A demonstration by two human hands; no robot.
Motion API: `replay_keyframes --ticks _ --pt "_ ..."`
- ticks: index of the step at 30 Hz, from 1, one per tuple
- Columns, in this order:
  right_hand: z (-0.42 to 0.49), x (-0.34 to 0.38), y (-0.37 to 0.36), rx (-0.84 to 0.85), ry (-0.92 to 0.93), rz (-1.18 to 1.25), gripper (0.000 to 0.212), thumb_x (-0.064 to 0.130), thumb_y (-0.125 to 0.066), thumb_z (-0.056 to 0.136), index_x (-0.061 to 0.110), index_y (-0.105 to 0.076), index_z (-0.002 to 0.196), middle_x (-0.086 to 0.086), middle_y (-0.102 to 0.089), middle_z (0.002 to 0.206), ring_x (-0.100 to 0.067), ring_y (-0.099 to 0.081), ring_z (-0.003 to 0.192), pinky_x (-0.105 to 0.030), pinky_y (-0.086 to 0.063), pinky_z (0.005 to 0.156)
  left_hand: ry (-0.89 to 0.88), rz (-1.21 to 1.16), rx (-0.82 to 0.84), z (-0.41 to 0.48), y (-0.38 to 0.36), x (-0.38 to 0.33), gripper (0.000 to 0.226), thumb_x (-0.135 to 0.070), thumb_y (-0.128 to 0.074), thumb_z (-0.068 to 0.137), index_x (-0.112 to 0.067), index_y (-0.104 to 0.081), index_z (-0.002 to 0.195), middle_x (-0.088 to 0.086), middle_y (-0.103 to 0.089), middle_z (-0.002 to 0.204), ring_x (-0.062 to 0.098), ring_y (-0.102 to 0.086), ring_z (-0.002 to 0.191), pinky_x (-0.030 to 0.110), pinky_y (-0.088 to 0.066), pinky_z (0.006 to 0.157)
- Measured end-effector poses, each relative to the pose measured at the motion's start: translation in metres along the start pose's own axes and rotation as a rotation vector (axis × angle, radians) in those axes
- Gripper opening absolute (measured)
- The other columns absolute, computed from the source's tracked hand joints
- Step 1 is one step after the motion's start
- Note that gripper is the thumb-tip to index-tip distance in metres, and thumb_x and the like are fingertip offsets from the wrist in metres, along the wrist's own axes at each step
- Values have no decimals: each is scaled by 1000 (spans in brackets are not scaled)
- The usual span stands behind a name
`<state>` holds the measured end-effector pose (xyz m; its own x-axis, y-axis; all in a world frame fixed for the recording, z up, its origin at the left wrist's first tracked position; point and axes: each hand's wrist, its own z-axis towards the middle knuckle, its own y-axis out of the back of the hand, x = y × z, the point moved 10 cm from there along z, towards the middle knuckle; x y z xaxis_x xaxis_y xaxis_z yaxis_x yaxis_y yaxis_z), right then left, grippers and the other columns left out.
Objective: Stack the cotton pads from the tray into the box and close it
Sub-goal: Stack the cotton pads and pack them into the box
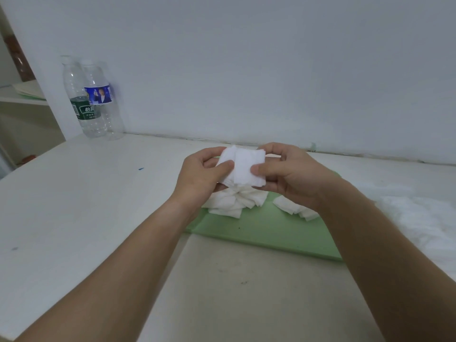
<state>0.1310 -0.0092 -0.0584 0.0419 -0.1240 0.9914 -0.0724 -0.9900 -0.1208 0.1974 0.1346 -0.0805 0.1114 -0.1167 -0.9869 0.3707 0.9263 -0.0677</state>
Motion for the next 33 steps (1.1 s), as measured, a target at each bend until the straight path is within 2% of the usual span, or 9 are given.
replay_keyframes --ticks 4,8,14,17,20,23,26,30,33 --pt "0 -3 -3 -20 0 -61 16 5 -71 87 16 -67 97 -4 -75 91 -19 -71 83 -33 -57 77 -18 -32 -7 -3 -3 -5 26 -14 -78 86 -14 -72 111 5 -78 99 24 -76 93 43 -62 83" --pt "1 -5 0 -86 27 -46 11 9 -72 87 16 -67 95 0 -75 84 -14 -70 76 -27 -55 70 0 -95 -11 -4 -5 -2 25 -7 -75 87 -10 -69 111 7 -78 98 25 -76 89 37 -62 77" --pt "2 -10 3 -157 25 -1 26 10 -73 87 5 -65 112 -5 -75 88 -14 -70 71 -22 -55 61 25 -133 52 -6 -15 -1 26 -8 -68 92 -7 -64 118 9 -77 90 21 -74 75 30 -60 67" --pt "1 -7 7 -218 69 -17 20 7 -75 85 4 -66 103 -7 -75 84 -16 -70 71 -22 -55 60 19 -142 73 -7 -17 -2 26 -8 -67 93 -6 -64 119 11 -77 93 23 -73 80 33 -62 76" --pt "-2 -1 11 -291 138 -84 14 3 -77 83 7 -65 90 -2 -71 68 -14 -70 64 -23 -56 58 52 -192 58 -5 -16 0 23 -6 -63 94 -4 -65 117 15 -73 95 25 -71 82 32 -61 74" --pt "-2 2 12 -338 163 -169 18 6 -81 80 10 -63 85 -1 -67 65 -14 -66 60 -26 -58 61 69 -236 39 -4 -15 0 20 -19 -58 100 -5 -69 109 13 -71 101 23 -72 88 36 -61 76" --pt "-1 -3 12 -351 149 -215 27 17 -84 78 12 -57 80 0 -59 61 -12 -58 53 -28 -57 60 5 -140 63 -6 -16 -5 26 -25 -69 94 -6 -67 112 8 -76 102 23 -74 93 39 -61 83" --pt "1 -6 21 -409 137 -292 25 26 -78 85 13 -57 80 -3 -56 67 -10 -56 49 -30 -51 57 -30 -58 -64 0 4 -3 27 -13 -73 91 -9 -65 117 8 -77 106 26 -75 98 47 -60 89" --pt "0 0 34 -504 211 -513 13 22 -72 88 15 -62 85 -1 -58 69 -14 -58 57 -28 -46 62 -18 -103 -212 5 28 1 25 -12 -71 93 -7 -64 117 9 -76 103 24 -75 92 41 -61 83"
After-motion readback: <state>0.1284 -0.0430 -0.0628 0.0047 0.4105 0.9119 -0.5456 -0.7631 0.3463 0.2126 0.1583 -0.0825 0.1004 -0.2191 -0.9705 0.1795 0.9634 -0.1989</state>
